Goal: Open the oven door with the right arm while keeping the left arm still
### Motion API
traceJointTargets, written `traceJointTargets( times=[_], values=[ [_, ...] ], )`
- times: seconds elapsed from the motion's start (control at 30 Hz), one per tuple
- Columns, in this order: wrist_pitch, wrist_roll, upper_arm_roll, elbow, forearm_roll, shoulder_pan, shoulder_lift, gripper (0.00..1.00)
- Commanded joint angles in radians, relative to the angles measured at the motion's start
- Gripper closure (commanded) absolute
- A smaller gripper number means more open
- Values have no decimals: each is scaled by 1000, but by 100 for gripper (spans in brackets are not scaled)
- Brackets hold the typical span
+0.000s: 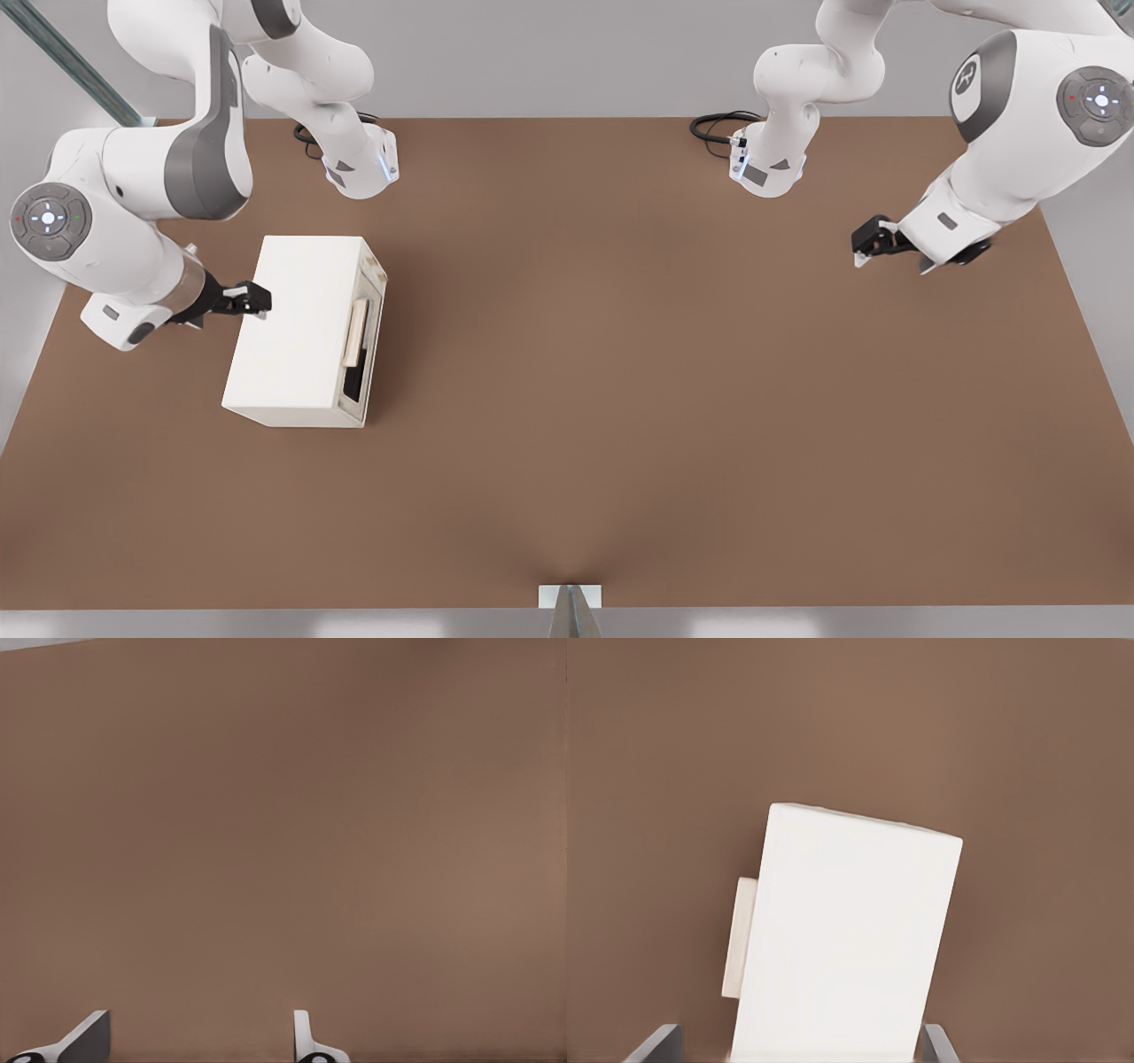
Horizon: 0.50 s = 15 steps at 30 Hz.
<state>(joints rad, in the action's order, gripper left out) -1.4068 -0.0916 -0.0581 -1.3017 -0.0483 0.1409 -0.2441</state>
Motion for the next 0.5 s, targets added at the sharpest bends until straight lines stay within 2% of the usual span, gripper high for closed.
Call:
traceJointTargets(
  times=[0.0,0.03,0.07,0.1,0.13,0.2,0.33,0.37,0.47],
  values=[
    [23,-74,0,1,-4,0,0,0],
    [25,-74,1,1,-5,2,-7,0],
    [31,-80,3,7,-70,45,-76,0],
    [28,-60,4,10,-113,85,-116,15],
    [42,153,4,44,-149,147,-205,79],
    [98,220,6,25,-485,322,-307,79],
    [160,358,1,36,-568,376,-347,79],
    [161,481,1,28,-568,388,-365,79],
    [213,564,1,41,-561,451,-382,79]
  ],
)
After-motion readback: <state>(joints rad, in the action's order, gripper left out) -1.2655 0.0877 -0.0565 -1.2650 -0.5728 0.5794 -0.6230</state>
